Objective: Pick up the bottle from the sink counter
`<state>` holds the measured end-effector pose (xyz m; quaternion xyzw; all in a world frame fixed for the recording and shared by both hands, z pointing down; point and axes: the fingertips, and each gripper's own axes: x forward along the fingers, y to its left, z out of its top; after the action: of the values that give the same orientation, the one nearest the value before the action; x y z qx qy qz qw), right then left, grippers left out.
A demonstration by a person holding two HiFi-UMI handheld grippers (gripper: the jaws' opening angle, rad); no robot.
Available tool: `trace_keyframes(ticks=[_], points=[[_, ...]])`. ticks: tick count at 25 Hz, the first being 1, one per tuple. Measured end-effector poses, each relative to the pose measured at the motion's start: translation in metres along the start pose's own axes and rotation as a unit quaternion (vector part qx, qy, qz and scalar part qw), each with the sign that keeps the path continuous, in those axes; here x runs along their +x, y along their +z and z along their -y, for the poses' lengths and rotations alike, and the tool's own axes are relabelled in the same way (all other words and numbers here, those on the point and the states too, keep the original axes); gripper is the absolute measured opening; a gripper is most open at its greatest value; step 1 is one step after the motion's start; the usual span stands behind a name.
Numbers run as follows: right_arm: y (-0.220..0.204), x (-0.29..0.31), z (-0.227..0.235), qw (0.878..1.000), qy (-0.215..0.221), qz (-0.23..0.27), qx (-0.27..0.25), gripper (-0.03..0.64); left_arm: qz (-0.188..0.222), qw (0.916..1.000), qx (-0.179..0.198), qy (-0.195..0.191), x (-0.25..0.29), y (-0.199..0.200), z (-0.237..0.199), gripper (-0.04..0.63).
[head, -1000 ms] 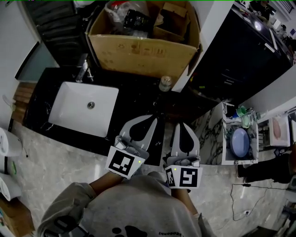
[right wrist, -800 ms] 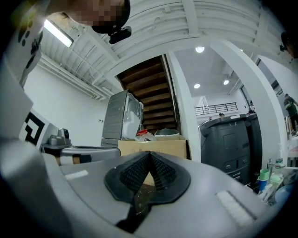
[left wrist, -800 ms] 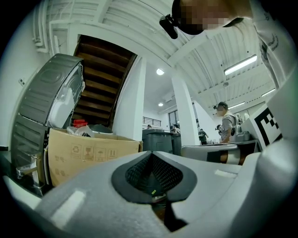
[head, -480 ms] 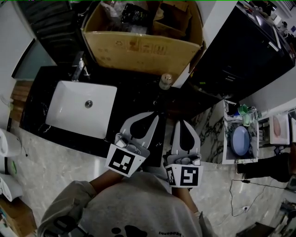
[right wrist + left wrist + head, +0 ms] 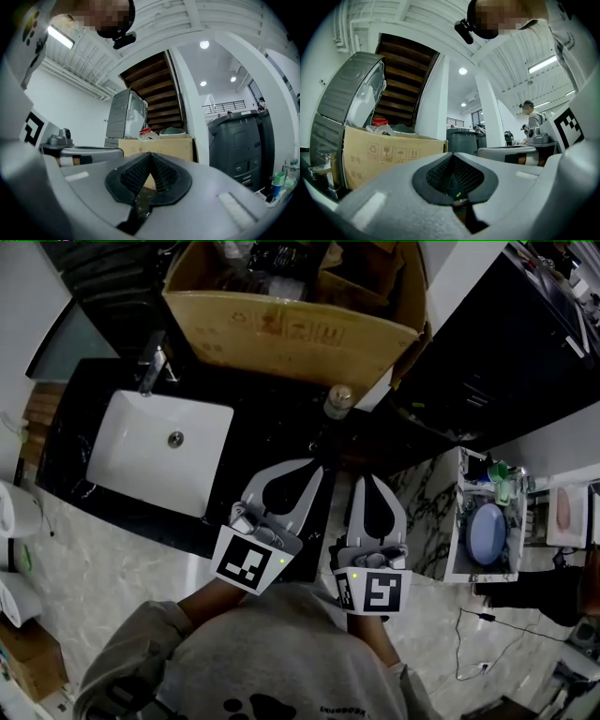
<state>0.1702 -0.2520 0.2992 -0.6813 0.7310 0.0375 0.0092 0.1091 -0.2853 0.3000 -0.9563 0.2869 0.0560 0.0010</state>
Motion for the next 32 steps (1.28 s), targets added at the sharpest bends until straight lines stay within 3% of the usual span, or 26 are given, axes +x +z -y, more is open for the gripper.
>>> trace_keyframes(ticks=[15, 32], points=[[-0.037, 0.047, 0.028, 0.999, 0.045, -0.011, -0.003, 0.000, -0.020, 0.9996, 0.011, 0.014, 0.043, -0.035, -0.014, 0.003], [-0.087, 0.084, 0.051, 0.997, 0.064, -0.037, 0.008, 0.000, -0.039, 0.9989, -0.006, 0.027, 0.075, -0.080, -0.033, 0.002]])
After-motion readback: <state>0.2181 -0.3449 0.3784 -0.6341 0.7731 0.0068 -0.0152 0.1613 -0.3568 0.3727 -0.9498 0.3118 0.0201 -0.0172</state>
